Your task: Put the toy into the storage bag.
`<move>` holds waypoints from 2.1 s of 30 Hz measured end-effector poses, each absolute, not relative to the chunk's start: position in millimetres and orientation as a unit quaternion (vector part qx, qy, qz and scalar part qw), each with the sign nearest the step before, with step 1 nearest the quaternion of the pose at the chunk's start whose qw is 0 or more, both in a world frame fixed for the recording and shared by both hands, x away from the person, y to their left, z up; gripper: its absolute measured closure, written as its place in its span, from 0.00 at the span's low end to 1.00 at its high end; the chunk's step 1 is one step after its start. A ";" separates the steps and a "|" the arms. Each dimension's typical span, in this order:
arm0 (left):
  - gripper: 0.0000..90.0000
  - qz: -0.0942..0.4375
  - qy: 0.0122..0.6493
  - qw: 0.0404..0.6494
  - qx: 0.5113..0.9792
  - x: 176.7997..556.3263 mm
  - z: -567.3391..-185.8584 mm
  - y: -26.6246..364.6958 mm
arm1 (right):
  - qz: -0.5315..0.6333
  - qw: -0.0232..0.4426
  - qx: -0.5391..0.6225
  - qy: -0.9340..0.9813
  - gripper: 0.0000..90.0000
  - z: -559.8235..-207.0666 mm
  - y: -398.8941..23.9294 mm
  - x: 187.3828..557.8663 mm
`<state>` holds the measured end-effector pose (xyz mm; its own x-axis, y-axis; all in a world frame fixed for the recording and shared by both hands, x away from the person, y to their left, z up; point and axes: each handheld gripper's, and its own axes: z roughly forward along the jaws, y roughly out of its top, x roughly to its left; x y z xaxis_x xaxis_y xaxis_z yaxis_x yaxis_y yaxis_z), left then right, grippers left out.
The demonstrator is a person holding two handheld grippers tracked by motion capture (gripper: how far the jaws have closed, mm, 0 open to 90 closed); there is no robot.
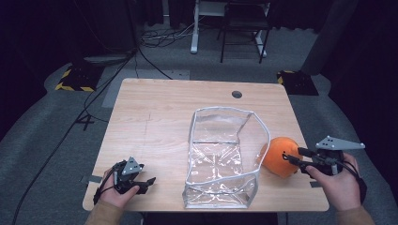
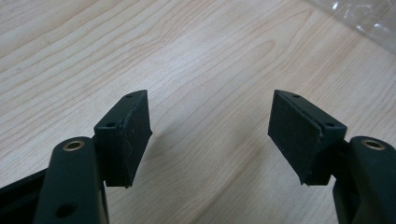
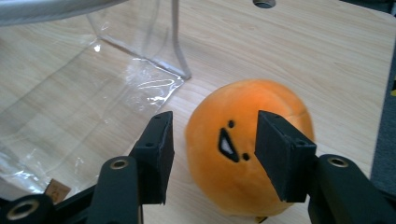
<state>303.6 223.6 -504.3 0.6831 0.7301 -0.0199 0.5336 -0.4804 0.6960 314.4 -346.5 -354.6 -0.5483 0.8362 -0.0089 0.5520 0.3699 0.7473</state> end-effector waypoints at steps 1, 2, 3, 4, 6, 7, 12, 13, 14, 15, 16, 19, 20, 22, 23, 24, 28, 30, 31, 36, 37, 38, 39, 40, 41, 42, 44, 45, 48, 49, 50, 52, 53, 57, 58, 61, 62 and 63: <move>0.34 0.139 0.372 0.345 0.850 303.8 -505.0 223.7 | 0.355 0.197 0.435 0.804 0.53 -353.5 -348.1 317.5; 0.34 0.139 0.372 0.342 0.852 303.8 -505.3 223.9 | 0.352 0.196 0.437 0.804 0.53 -352.8 -349.9 321.1; 0.34 0.142 0.373 0.343 0.851 303.7 -506.5 223.2 | 0.348 0.195 0.440 0.804 0.53 -352.4 -351.3 323.8; 0.34 0.139 0.372 0.341 0.852 304.1 -507.0 223.1 | 0.344 0.197 0.444 0.804 0.53 -352.2 -353.6 328.5; 0.33 0.141 0.373 0.340 0.852 304.5 -508.5 222.3 | 0.337 0.200 0.449 0.803 0.53 -352.4 -356.6 335.1; 0.33 0.142 0.371 0.337 0.854 305.1 -509.2 222.3 | 0.333 0.200 0.451 0.804 0.53 -352.8 -358.0 338.8; 0.32 0.142 0.370 0.345 0.851 306.8 -511.0 222.8 | 0.318 0.189 0.466 0.804 0.53 -359.4 -364.0 357.4; 0.32 0.141 0.371 0.347 0.850 306.9 -511.5 223.1 | 0.315 0.186 0.469 0.804 0.53 -361.1 -364.2 360.3; 0.32 0.141 0.371 0.347 0.850 306.9 -511.5 223.1 | 0.315 0.186 0.469 0.804 0.53 -361.1 -364.2 360.3; 0.32 0.141 0.370 0.349 0.849 307.2 -512.0 223.6 | 0.308 0.182 0.470 0.807 0.53 -365.2 -363.7 366.4; 0.32 0.141 0.370 0.350 0.849 307.2 -512.1 223.6 | 0.306 0.179 0.471 0.808 0.52 -366.8 -363.3 368.5; 0.31 0.138 0.370 0.353 0.848 307.1 -512.7 223.7 | 0.292 0.163 0.478 0.813 0.48 -374.3 -362.7 377.2; 0.31 0.139 0.370 0.354 0.848 307.1 -512.9 223.8 | 0.288 0.159 0.480 0.813 0.45 -377.3 -362.9 380.5; 0.31 0.140 0.368 0.355 0.848 307.2 -513.2 224.1 | 0.287 0.140 0.488 0.812 0.39 -383.6 -363.1 387.0; 0.31 0.142 0.370 0.356 0.846 307.1 -513.7 223.8 | 0.291 0.130 0.490 0.811 0.38 -385.6 -363.3 389.3; 0.31 0.142 0.369 0.358 0.846 307.3 -514.0 223.8 | 0.295 0.121 0.492 0.810 0.36 -387.7 -363.6 392.1; 0.31 0.143 0.369 0.358 0.846 307.6 -514.1 223.8 | 0.299 0.101 0.486 0.815 0.51 -389.8 -361.5 397.7; 0.31 0.142 0.369 0.359 0.846 307.6 -514.1 223.8 | 0.291 0.099 0.478 0.823 0.61 -386.5 -358.1 395.9; 0.31 0.142 0.369 0.359 0.846 307.6 -514.1 223.7 | 0.285 0.103 0.475 0.826 0.66 -384.2 -356.3 394.5; 0.31 0.144 0.369 0.360 0.845 307.7 -514.4 223.3 | 0.271 0.116 0.460 0.838 0.75 -373.7 -350.3 385.7; 0.31 0.144 0.369 0.360 0.845 307.7 -514.4 223.2 | 0.269 0.120 0.457 0.839 0.75 -371.2 -349.6 384.0; 0.30 0.146 0.368 0.357 0.846 308.1 -514.0 223.3 | 0.268 0.121 0.455 0.840 0.76 -369.1 -349.0 382.8; 0.30 0.142 0.372 0.359 0.844 308.0 -514.4 222.4 | 0.267 0.125 0.451 0.843 0.77 -365.3 -348.7 381.3; 0.30 0.142 0.372 0.359 0.844 308.0 -514.4 222.4 | 0.267 0.125 0.451 0.843 0.77 -365.3 -348.7 381.3; 0.30 0.143 0.371 0.358 0.845 308.6 -514.1 222.3 | 0.271 0.129 0.448 0.842 0.78 -358.1 -348.6 378.6; 0.30 0.141 0.371 0.358 0.845 308.8 -514.1 222.1 | 0.273 0.129 0.448 0.842 0.78 -355.8 -348.6 377.8; 0.29 0.141 0.371 0.358 0.845 309.7 -514.2 221.8 | 0.276 0.130 0.447 0.841 0.78 -350.7 -348.9 376.1; 0.29 0.140 0.371 0.358 0.845 310.2 -514.1 221.7 | 0.276 0.130 0.447 0.841 0.78 -347.3 -348.8 374.9; 0.29 0.140 0.371 0.358 0.845 310.9 -514.1 221.7 | 0.276 0.134 0.446 0.841 0.78 -342.3 -348.6 373.2; 0.29 0.140 0.371 0.359 0.845 311.0 -514.2 221.7 | 0.276 0.136 0.446 0.840 0.78 -336.7 -348.2 371.1; 0.29 0.140 0.371 0.359 0.845 311.0 -514.2 221.7 | 0.277 0.137 0.445 0.841 0.78 -335.6 -348.3 370.8; 0.29 0.140 0.371 0.358 0.845 311.0 -514.2 221.7 | 0.280 0.136 0.443 0.841 0.78 -330.4 -348.0 369.3; 0.29 0.140 0.371 0.358 0.845 310.9 -514.2 221.6 | 0.280 0.136 0.443 0.841 0.78 -327.5 -347.7 368.3; 0.29 0.140 0.371 0.358 0.845 311.0 -514.1 221.7 | 0.285 0.141 0.436 0.842 0.78 -314.4 -346.4 364.8; 0.29 0.140 0.371 0.358 0.845 311.0 -514.2 221.6 | 0.285 0.143 0.434 0.842 0.78 -311.2 -346.1 363.9; 0.29 0.140 0.371 0.358 0.845 311.0 -514.2 221.6 | 0.286 0.148 0.429 0.844 0.78 -302.0 -344.5 361.0; 0.29 0.139 0.371 0.358 0.845 311.0 -514.2 221.5 | 0.287 0.149 0.427 0.844 0.78 -298.5 -344.0 359.7; 0.29 0.140 0.371 0.358 0.845 311.0 -514.2 221.6 | 0.287 0.153 0.426 0.844 0.78 -293.8 -343.2 357.9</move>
